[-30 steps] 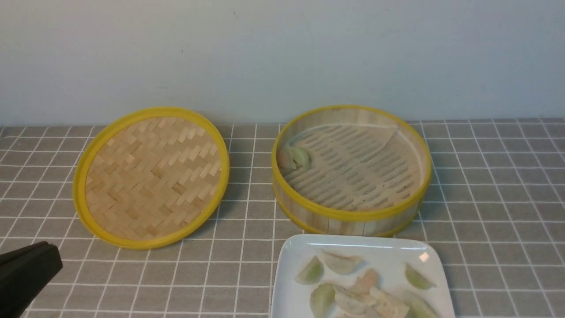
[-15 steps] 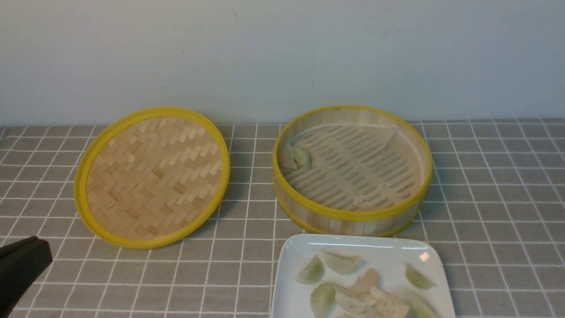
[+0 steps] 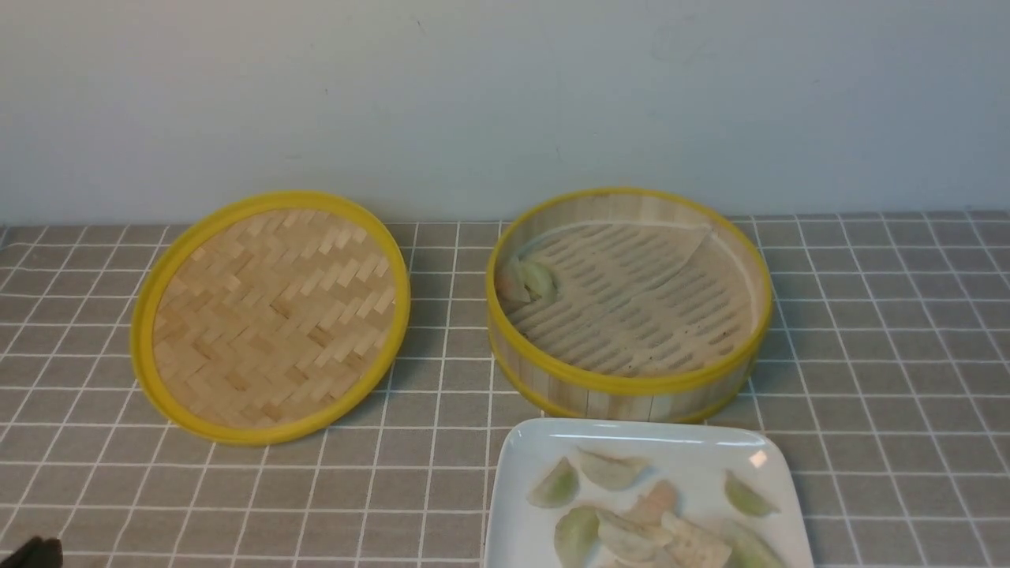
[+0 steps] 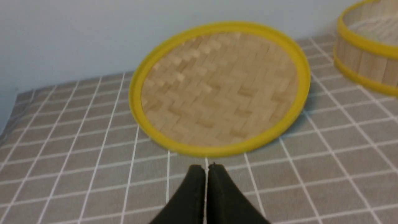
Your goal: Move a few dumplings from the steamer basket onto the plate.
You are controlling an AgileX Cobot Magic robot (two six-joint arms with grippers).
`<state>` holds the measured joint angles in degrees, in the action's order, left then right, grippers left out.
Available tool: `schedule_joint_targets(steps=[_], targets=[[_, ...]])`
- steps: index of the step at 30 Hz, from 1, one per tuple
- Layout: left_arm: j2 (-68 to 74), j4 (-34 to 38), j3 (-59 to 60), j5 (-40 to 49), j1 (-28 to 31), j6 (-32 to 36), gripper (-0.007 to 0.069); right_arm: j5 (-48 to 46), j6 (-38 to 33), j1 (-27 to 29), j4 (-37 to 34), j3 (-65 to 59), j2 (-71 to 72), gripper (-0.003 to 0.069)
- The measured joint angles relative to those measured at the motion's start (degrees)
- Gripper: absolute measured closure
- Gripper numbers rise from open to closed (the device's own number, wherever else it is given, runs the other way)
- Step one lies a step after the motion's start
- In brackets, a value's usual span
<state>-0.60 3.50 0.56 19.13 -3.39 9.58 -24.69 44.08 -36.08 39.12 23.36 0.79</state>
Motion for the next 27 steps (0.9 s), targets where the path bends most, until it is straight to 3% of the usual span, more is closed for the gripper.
schedule_joint_targets(steps=[27], targets=[[0.0, -0.41, 1.03, 2.08, 0.06, 0.0, 0.0629, -0.05, 0.0, 0.0, 0.0, 0.0, 0.0, 0.0673]])
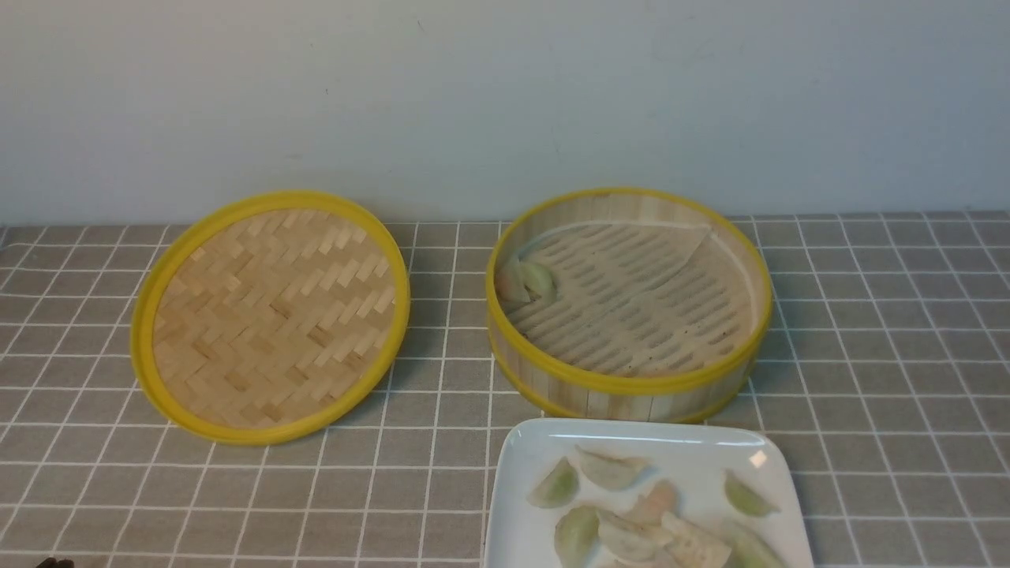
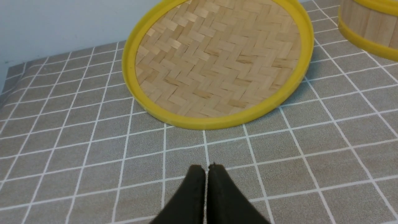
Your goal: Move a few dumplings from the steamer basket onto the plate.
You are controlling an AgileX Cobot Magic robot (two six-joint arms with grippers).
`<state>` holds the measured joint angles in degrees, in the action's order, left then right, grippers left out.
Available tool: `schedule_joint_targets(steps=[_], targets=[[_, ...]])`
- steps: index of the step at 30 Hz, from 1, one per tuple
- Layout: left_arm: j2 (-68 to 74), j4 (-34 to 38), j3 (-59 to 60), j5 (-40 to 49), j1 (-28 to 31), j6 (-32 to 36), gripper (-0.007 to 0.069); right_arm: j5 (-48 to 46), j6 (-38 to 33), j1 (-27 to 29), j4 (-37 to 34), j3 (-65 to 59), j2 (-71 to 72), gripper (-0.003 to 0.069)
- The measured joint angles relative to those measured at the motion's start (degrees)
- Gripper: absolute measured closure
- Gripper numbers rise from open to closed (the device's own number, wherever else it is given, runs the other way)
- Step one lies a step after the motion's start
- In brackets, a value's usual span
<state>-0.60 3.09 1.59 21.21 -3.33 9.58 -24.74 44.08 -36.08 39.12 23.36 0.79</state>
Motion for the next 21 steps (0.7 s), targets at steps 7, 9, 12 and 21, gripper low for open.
schedule_joint_targets(steps=[7, 9, 12, 21], targets=[[0.0, 0.0, 0.0, 0.0, 0.0, 0.0, 0.0629, -0.51, -5.42, 0.0, -7.11, 0.0, 0.0, 0.0673], [0.0, 0.0, 0.0, 0.0, 0.0, 0.0, 0.0629, -0.64, -12.5, 0.0, -14.04, 0.0, 0.0, 0.0673], [0.0, 0.0, 0.0, 0.0, 0.0, 0.0, 0.0629, 0.08, -28.0, 0.0, -27.1, 0.0, 0.0, 0.0673], [0.0, 0.0, 0.0, 0.0, 0.0, 0.0, 0.0629, 1.57, -39.95, 0.0, -37.52, -0.45, 0.0, 0.0673]])
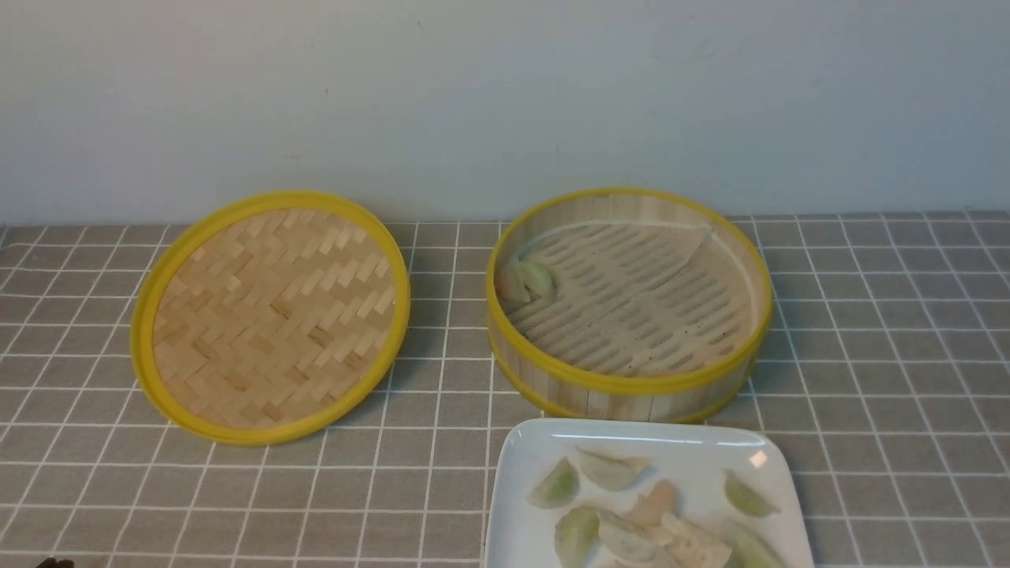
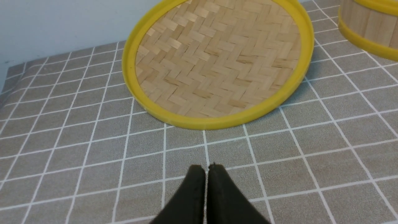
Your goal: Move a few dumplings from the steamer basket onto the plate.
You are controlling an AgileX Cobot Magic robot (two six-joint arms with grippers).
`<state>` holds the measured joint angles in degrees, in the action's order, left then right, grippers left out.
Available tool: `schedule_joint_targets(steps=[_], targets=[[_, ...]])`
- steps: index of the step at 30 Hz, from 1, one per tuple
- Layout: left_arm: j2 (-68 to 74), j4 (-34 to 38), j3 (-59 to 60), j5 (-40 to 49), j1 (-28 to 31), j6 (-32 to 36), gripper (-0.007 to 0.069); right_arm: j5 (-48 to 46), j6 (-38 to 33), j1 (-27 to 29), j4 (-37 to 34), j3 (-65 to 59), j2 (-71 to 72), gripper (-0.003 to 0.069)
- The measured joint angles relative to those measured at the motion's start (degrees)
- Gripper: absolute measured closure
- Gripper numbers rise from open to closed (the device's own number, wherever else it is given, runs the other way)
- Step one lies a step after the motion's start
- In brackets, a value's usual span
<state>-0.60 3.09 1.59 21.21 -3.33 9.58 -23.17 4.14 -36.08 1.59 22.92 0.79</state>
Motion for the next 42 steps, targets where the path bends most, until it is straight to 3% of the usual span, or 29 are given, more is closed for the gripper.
schedule_joint_targets(steps=[4, 11, 17, 42], targets=[[0.0, 0.0, 0.0, 0.02, 0.0, 0.0, 0.0629, 0.37, -1.06, 4.59, 0.05, -2.4, 0.0, 0.0673], [0.0, 0.0, 0.0, 0.02, 0.0, 0.0, 0.0629, 0.47, -1.47, 26.66, 0.91, -14.23, 0.0, 0.0673], [0.0, 0.0, 0.0, 0.08, 0.0, 0.0, 0.0629, 0.13, -1.47, 37.27, 1.03, -23.87, 0.0, 0.0673], [0.0, 0.0, 0.0, 0.07, 0.0, 0.0, 0.0629, 1.08, -1.47, 37.7, 1.03, -23.99, -0.05, 0.0673]])
